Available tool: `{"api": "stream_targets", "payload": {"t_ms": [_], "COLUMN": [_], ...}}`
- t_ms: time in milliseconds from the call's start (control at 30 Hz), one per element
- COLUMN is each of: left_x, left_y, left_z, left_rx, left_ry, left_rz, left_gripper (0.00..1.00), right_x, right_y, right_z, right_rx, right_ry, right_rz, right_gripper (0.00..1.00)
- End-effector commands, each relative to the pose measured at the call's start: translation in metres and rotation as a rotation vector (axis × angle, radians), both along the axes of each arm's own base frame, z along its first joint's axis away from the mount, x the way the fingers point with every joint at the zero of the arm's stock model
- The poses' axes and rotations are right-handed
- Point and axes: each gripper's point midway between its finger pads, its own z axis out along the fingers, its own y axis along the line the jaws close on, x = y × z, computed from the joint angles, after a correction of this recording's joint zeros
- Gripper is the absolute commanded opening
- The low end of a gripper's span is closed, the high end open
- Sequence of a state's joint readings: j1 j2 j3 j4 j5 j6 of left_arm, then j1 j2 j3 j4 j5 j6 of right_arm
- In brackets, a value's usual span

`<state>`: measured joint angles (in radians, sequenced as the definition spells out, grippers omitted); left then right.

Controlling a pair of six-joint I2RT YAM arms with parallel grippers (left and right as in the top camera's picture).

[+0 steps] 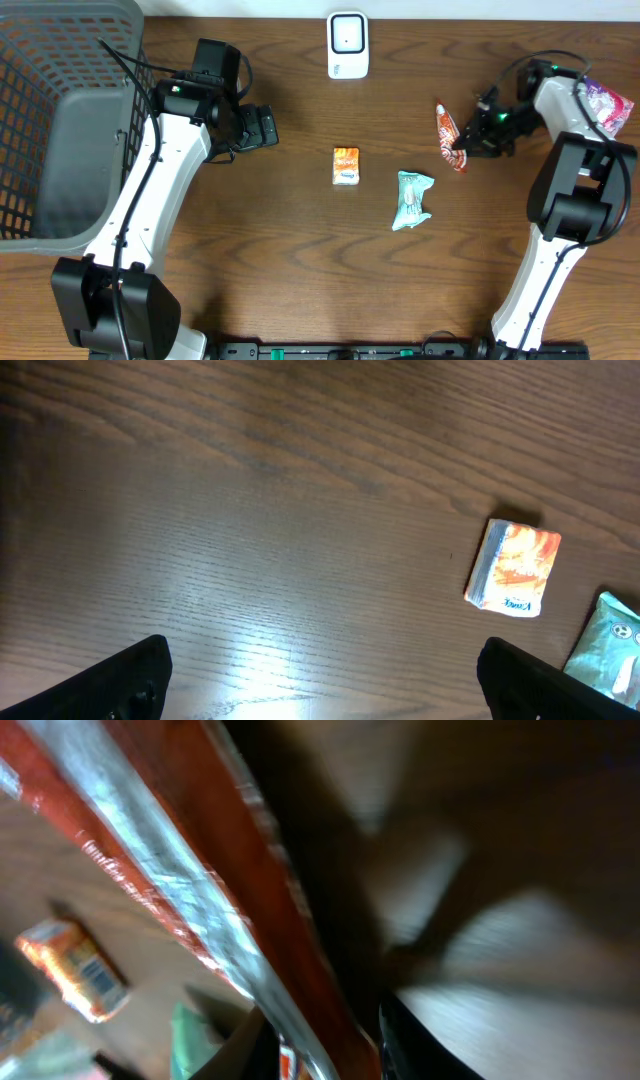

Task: Scan the item barcode

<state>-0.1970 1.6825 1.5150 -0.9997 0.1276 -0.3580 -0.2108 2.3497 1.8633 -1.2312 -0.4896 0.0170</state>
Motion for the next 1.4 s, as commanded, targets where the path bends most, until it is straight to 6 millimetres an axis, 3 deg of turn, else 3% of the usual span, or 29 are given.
{"api": "stream_targets", "payload": {"t_ms": [0,100,167,200,467,633,733,900,1067,1233,1367], "left_x": [-0.002,-0.002,-0.002,-0.002,-0.002,-0.002,-0.002,-0.002,-0.002,-0.002,-0.002], "left_y": [0.003,0.003,0.003,0.003,0.003,0.003,0.003,0.003,0.003,0.003,0.003], "left_z": [-0.004,-0.004,-0.004,-0.004,-0.004,-0.004,-0.004,-0.004,-0.004,-0.004,-0.004], "left_rx": [0.017,0.017,0.017,0.017,0.017,0.017,0.017,0.017,0.017,0.017,0.017], "left_ry": [0.013,0.013,0.013,0.013,0.013,0.013,0.013,0.013,0.013,0.013,0.013], "left_rz": [-0.011,-0.011,-0.011,-0.011,-0.011,-0.011,-0.011,-0.011,-0.011,-0.011,-0.011], "left_gripper": [0.98,0.98,0.98,0.98,0.98,0.98,0.98,0.98,0.98,0.98,0.98], "right_x": [0.022,0.032,0.038,0.04,0.047,0.05,0.05,0.049,0.042,0.037,0.037], "right_y": [-0.015,-0.019,-0.019,-0.016,0.031,0.074,0.088,0.088,0.078,0.081,0.068], "right_z": [0.036,0.055,0.065,0.068,0.077,0.08,0.08,0.069,0.057,0.069,0.067], "right_rx": [-0.157,-0.309,-0.434,-0.489,-0.931,-1.014,-1.009,-0.869,-0.482,-0.017,0.147], "right_ry": [-0.076,-0.118,-0.137,-0.144,-0.216,-0.294,-0.315,-0.296,-0.229,-0.28,-0.321], "right_rz": [-0.016,0.033,0.078,0.106,0.359,0.455,0.481,0.433,0.35,0.328,0.271], "right_gripper": [0.32,0.39,0.59,0.64,0.64,0.61,0.66,0.71,0.74,0.74,0.74]}}
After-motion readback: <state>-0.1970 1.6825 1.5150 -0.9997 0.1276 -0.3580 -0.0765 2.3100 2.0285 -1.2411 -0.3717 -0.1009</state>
